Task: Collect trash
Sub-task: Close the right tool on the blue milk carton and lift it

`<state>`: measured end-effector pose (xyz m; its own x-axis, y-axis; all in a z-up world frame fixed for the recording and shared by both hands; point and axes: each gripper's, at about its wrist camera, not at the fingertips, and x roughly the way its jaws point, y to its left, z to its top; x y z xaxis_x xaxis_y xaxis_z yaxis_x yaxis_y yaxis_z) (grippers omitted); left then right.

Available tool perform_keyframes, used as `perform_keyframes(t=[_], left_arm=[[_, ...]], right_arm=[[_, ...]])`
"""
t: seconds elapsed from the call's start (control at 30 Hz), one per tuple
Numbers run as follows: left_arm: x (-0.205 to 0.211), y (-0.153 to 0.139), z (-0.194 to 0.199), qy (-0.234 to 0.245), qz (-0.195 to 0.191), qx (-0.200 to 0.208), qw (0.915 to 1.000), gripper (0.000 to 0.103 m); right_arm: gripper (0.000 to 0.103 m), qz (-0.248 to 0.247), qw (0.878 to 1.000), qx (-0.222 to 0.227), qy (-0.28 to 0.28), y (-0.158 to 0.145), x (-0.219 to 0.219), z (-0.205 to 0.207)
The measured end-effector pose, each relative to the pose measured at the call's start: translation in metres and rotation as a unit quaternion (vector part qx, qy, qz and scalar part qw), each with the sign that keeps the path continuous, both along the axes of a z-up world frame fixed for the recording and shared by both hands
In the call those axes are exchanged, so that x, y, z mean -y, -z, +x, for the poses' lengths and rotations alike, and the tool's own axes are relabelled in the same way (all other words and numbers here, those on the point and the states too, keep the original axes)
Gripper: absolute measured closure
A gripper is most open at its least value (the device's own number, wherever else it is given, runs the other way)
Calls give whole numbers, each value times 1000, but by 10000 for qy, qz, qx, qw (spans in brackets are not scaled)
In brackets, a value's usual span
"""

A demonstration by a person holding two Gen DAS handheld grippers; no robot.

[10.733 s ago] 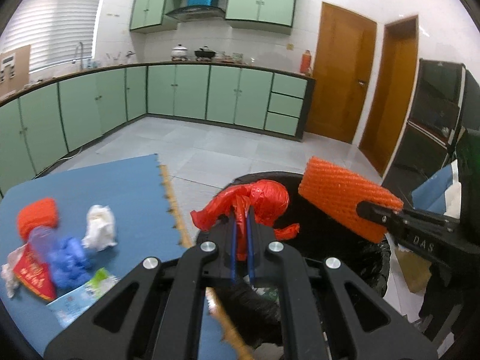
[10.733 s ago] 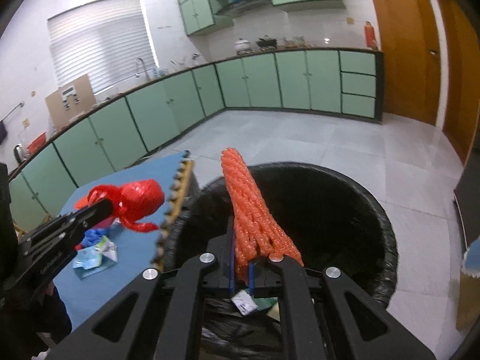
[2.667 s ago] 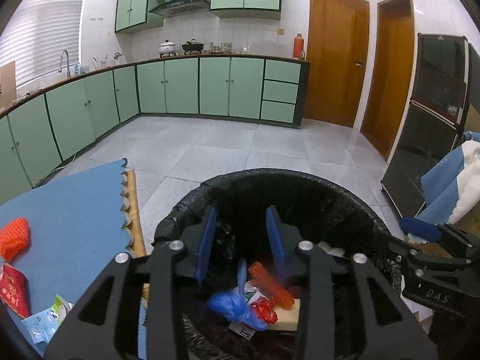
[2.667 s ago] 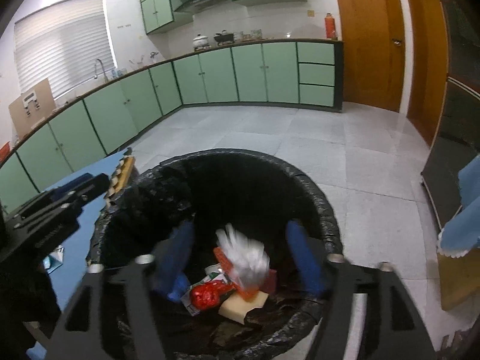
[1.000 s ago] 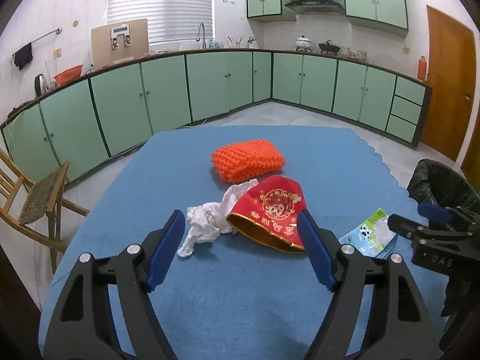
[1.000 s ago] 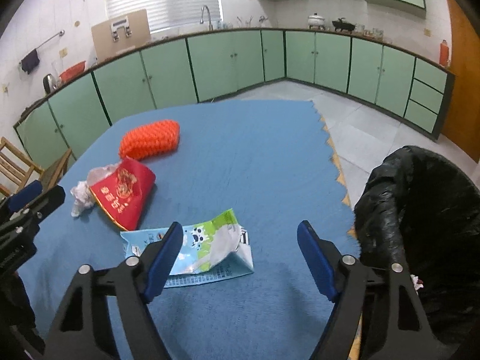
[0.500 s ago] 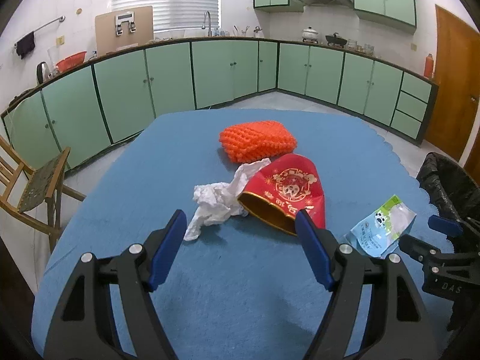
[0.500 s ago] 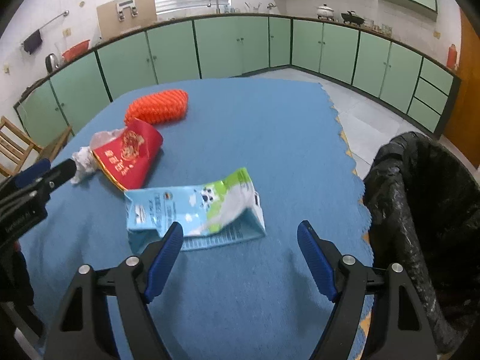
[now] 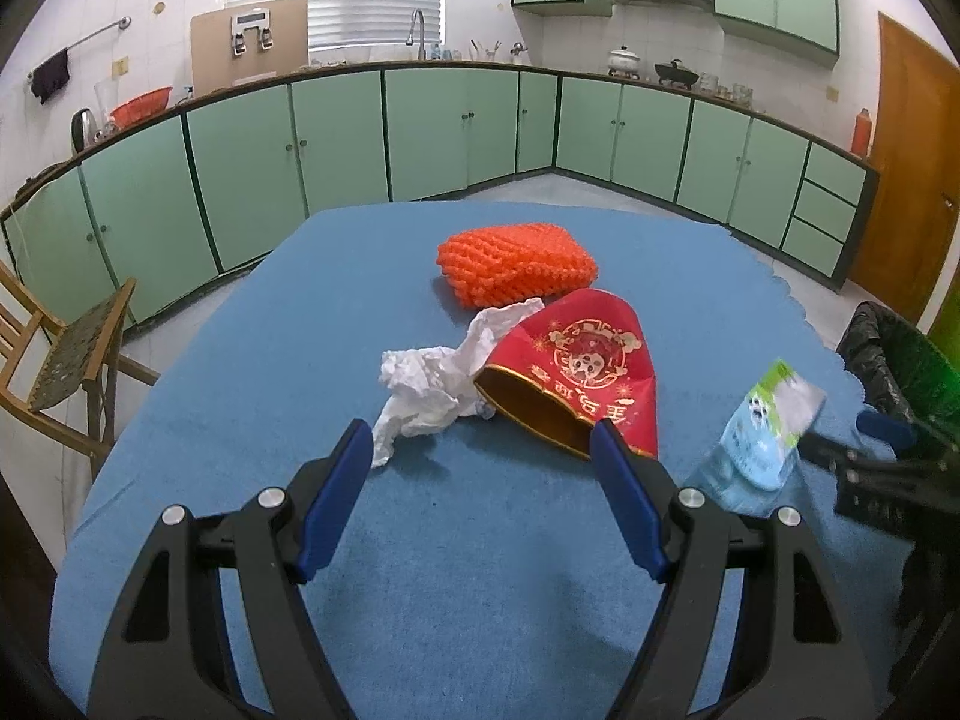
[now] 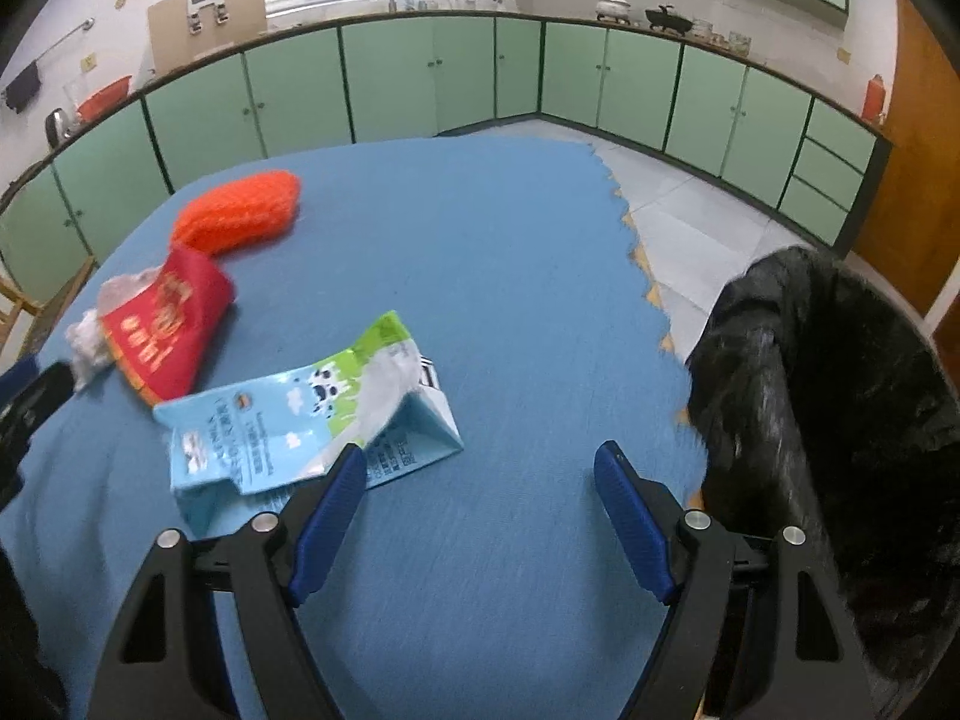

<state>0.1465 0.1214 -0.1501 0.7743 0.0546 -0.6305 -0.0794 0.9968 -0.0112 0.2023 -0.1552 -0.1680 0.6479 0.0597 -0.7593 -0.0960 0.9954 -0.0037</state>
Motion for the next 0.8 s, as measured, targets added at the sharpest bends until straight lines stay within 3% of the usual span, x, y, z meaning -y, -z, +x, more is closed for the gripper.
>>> perform_keyframes(t=[0.27, 0.4, 0.63, 0.8], left_arm=[[-4, 0, 9, -53, -12, -25, 10000, 30], [-7, 1, 9, -85, -19, -23, 10000, 30], [-16, 1, 9, -150, 3, -31, 9999, 30], [-26, -2, 10, -234, 67, 18, 9997, 30]], right_arm=[[27, -151, 9992, 26, 370, -4, 12, 52], [27, -81, 9994, 173, 279, -16, 4, 43], [27, 529, 9979, 337, -155, -31, -32, 10], [27, 628, 9970, 307, -342, -31, -54, 12]])
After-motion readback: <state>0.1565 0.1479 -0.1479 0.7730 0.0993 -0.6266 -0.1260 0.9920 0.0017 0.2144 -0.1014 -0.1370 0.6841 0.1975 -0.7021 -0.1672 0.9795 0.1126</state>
